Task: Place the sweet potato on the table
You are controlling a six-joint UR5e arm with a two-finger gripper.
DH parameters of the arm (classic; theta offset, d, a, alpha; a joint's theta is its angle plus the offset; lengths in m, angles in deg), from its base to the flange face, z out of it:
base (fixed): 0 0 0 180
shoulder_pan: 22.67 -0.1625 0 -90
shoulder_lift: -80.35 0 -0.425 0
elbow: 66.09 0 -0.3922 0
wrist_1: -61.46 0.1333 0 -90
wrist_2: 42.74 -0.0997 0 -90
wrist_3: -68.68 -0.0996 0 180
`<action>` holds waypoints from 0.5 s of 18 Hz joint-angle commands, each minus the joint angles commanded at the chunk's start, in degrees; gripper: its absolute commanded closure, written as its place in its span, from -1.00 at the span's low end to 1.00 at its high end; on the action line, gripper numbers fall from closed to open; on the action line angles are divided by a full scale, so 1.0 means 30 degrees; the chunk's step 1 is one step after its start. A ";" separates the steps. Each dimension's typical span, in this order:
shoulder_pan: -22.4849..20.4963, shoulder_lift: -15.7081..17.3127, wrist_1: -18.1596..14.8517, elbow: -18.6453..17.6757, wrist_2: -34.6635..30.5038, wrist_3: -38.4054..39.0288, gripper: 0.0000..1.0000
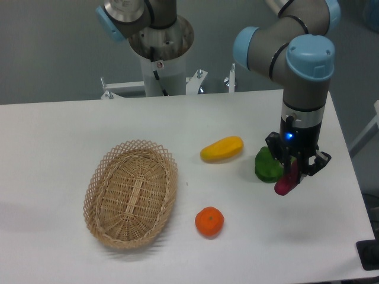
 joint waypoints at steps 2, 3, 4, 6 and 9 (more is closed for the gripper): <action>0.0000 0.0000 0.0030 -0.0175 0.0000 0.0000 0.50; 0.0000 0.0029 0.0030 -0.0176 -0.0029 0.0000 0.50; -0.0029 0.0029 0.0030 -0.0147 0.0000 0.0000 0.50; 0.0000 0.0029 0.0030 -0.0147 0.0000 0.0000 0.50; 0.0029 -0.0029 0.0117 -0.0176 -0.0029 0.0087 0.50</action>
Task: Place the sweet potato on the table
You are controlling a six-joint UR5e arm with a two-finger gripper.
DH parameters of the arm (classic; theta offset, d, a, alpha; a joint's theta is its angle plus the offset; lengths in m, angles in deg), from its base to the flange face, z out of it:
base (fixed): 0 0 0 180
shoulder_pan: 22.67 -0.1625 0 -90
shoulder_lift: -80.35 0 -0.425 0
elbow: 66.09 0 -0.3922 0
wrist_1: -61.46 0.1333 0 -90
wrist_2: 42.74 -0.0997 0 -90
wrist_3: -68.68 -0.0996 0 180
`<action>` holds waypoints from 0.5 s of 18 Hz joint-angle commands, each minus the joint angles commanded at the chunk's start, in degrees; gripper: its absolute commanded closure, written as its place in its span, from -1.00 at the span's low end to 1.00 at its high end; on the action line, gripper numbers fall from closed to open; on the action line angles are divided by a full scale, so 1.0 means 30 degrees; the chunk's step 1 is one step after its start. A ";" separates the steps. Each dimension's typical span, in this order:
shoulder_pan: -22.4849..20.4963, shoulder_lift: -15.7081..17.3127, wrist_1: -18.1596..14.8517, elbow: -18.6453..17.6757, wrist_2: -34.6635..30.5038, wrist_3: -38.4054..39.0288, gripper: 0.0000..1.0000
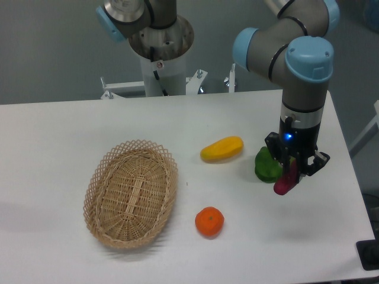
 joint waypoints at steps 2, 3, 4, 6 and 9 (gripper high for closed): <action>0.0030 -0.0059 0.0030 0.0000 0.0000 0.0117 0.50; 0.0059 -0.0088 0.0030 -0.0029 0.0000 0.0321 0.50; 0.0059 -0.0117 0.0088 -0.0029 0.0000 0.0555 0.50; 0.0117 -0.0146 0.0554 -0.0029 0.0000 0.1053 0.50; 0.0409 -0.0526 0.1433 -0.0029 -0.0029 0.1697 0.50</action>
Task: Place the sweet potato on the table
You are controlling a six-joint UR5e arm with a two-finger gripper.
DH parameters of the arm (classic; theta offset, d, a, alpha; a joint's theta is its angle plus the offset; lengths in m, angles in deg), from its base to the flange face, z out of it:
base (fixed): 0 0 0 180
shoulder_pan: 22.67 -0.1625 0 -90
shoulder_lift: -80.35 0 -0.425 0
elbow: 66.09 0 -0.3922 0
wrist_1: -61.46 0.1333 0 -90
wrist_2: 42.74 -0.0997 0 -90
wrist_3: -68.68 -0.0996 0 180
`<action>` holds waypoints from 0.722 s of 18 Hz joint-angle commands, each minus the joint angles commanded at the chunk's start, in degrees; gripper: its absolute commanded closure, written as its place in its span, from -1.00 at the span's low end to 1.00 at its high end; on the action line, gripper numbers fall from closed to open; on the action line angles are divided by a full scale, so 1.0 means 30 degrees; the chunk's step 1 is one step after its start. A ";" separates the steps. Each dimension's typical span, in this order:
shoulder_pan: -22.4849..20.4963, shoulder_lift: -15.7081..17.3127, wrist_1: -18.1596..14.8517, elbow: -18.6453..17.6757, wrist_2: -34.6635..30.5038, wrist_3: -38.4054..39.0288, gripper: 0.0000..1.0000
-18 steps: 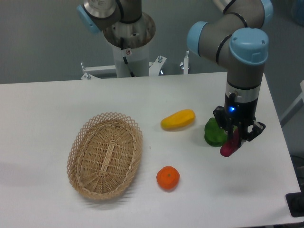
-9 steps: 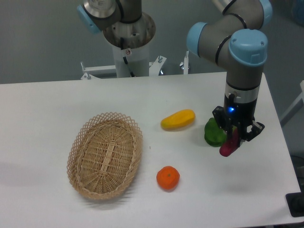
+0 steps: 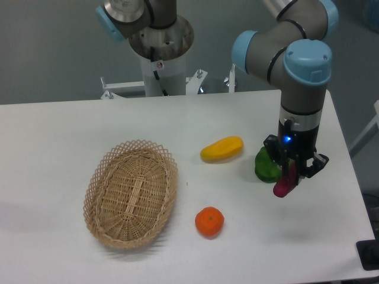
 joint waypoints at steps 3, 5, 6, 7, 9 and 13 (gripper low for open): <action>0.0671 -0.1226 0.1723 0.0087 -0.0058 0.1491 0.50; 0.1142 -0.2078 0.3510 0.0059 -0.0379 0.2343 0.50; 0.1347 -0.2401 0.3896 0.0059 -0.0555 0.2404 0.50; 0.1378 -0.2723 0.3986 0.0088 -0.0876 0.2434 0.50; 0.1669 -0.3368 0.4016 0.0088 -0.1956 0.2376 0.50; 0.2256 -0.4394 0.4134 0.0059 -0.3573 0.2346 0.50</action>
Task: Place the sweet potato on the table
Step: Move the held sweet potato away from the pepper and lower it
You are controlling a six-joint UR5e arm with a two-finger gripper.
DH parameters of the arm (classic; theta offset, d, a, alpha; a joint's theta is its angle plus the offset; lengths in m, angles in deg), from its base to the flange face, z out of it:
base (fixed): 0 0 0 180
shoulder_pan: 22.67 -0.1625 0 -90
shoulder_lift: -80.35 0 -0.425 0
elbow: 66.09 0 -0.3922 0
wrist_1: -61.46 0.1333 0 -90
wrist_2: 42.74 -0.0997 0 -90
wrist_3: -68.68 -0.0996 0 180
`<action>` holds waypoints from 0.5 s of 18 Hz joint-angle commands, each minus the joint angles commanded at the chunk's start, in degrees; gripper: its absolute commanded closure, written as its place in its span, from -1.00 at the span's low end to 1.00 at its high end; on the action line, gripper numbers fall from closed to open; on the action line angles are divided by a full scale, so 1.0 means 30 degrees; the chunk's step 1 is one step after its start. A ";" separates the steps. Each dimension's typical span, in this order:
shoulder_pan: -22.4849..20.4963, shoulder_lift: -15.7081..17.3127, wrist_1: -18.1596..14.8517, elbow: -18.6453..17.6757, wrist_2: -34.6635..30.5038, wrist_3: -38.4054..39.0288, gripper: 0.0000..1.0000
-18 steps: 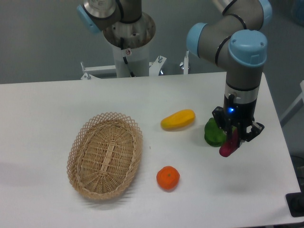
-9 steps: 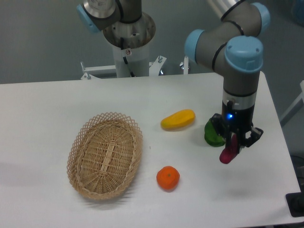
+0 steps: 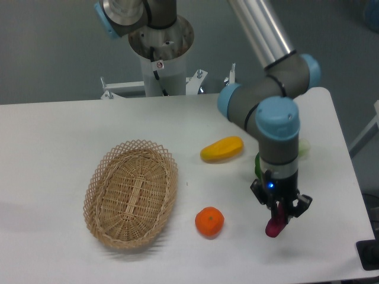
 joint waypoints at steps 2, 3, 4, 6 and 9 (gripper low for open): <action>0.0060 -0.0294 0.0029 -0.0058 -0.0089 0.0029 0.50; 0.0089 -0.0382 0.0029 -0.0059 -0.0118 0.0029 0.50; 0.0060 -0.0499 0.0029 -0.0088 -0.0119 0.0029 0.50; 0.0089 -0.0734 0.0058 -0.0204 -0.0177 -0.0029 0.50; 0.0089 -0.0998 0.0059 -0.0234 -0.0177 -0.0321 0.50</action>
